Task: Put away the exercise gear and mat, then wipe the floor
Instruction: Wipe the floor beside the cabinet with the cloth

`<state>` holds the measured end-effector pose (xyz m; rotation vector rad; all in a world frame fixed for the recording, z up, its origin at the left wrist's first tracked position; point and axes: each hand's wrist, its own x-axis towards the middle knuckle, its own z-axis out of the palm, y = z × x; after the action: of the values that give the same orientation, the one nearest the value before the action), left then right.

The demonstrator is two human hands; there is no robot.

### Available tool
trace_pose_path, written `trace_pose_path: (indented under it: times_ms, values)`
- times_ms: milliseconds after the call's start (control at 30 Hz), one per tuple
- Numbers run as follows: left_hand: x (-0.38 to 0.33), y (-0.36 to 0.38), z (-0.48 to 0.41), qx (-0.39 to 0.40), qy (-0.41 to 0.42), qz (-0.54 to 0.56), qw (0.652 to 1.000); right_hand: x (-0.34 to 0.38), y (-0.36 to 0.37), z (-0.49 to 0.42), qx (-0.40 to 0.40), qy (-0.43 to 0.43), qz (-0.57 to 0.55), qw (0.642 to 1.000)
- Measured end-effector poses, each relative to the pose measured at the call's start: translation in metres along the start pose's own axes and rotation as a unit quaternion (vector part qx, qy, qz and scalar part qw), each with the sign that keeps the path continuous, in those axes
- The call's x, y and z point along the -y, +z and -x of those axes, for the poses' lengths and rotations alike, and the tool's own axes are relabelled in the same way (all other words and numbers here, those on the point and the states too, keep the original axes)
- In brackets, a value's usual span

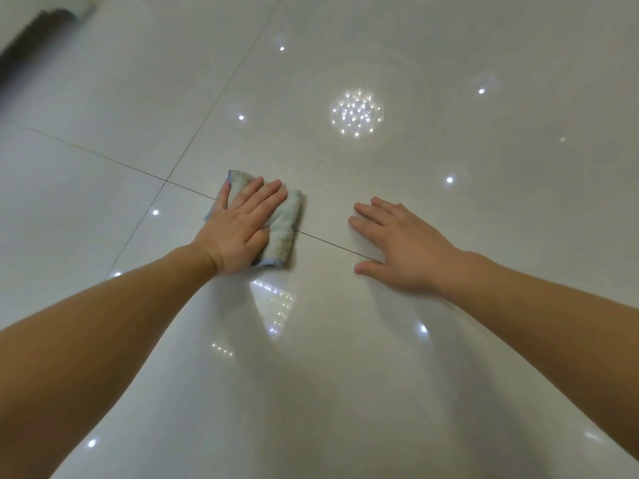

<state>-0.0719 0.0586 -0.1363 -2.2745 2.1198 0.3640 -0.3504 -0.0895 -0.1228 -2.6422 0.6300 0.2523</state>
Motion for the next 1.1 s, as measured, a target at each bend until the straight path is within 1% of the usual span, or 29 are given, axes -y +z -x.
trace_pose_path:
  times_ms: [100,200,400,633,900,1100]
  values:
    - [0.001,-0.002,0.017,0.010,-0.036,0.044,0.998,0.002,-0.001,0.001,-0.003,0.003,-0.006,1.000]
    - [-0.002,0.001,0.037,0.018,-0.054,0.061,0.997,0.002,0.000,0.003,-0.010,0.003,-0.008,1.000]
    - [-0.002,0.011,0.079,0.036,-0.039,0.063,0.997,0.003,0.000,0.003,-0.008,0.000,0.004,1.000]
    - [-0.029,0.019,0.107,0.046,-0.028,0.056,0.997,0.003,0.002,0.003,-0.004,-0.003,0.022,1.000]
    - [-0.067,0.027,0.125,0.068,-0.026,0.045,0.996,-0.001,0.003,0.001,0.011,-0.009,0.033,0.999]
    - [-0.099,0.032,0.123,0.058,-0.031,0.044,0.997,-0.003,-0.002,0.015,0.014,-0.014,0.030,0.999]
